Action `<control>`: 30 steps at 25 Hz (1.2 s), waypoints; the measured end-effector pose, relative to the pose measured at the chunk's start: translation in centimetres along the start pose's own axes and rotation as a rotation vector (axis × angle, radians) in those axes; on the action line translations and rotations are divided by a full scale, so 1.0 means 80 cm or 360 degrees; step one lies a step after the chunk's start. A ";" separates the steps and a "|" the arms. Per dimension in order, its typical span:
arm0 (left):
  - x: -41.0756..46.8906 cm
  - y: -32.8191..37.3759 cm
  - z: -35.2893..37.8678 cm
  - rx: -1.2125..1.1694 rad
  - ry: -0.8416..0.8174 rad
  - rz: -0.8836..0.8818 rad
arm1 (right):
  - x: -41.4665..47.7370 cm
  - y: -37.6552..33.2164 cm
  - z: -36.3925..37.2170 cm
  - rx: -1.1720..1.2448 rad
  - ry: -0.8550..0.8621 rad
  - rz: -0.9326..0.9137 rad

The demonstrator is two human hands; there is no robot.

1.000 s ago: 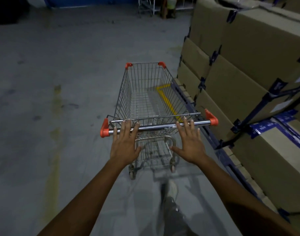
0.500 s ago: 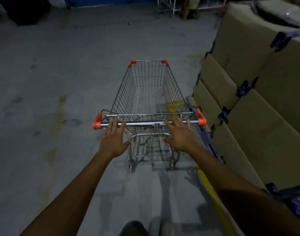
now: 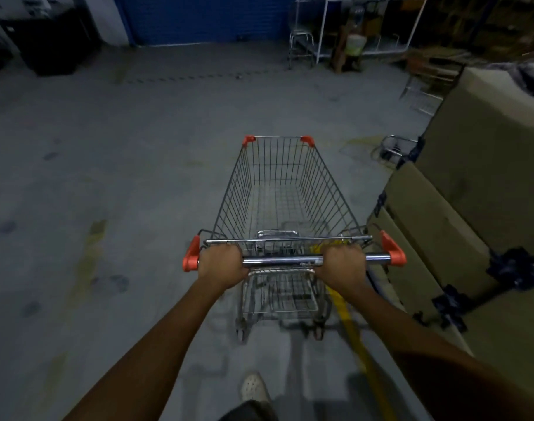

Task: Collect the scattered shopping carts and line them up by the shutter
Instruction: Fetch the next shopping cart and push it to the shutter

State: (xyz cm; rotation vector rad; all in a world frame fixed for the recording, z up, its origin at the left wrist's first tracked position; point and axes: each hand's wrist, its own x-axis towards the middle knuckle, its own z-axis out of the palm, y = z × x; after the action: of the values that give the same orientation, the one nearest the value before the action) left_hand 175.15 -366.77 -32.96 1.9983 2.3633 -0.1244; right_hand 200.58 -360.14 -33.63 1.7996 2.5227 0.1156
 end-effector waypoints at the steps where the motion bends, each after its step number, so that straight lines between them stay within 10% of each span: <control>1: 0.047 -0.006 -0.005 -0.0018 -0.0054 -0.0009 | 0.044 0.002 -0.004 -0.0029 -0.0078 0.0026; 30: 1.254 -0.147 -0.062 -0.0163 0.0502 0.0071 | 1.284 0.086 0.030 0.0309 0.0251 -0.0428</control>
State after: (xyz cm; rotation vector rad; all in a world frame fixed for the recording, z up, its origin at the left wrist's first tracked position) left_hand 146.87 -269.72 -36.23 2.1565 2.4359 0.3313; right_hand 173.73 -260.70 -34.36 1.5420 2.9533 0.0027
